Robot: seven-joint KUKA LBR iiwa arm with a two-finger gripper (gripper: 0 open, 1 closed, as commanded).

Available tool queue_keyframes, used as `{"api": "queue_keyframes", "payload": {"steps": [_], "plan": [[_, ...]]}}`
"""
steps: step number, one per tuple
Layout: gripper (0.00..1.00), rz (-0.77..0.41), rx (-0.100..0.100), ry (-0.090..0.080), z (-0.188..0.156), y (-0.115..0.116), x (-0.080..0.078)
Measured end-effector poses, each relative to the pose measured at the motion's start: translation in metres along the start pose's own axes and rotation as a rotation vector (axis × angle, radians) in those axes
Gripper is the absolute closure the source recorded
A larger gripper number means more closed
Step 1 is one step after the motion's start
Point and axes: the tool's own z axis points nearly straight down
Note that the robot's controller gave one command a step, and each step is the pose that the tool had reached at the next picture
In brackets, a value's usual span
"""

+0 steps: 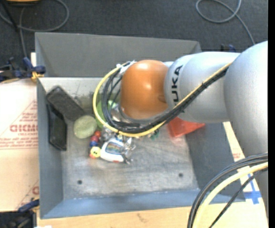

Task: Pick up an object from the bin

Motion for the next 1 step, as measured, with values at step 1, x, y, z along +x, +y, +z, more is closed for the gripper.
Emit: {"api": "queue_keyframes", "payload": {"steps": [1], "plan": [[1.0,0.002,0.003,-0.002,-0.0103,-0.0008,-0.0007]]}}
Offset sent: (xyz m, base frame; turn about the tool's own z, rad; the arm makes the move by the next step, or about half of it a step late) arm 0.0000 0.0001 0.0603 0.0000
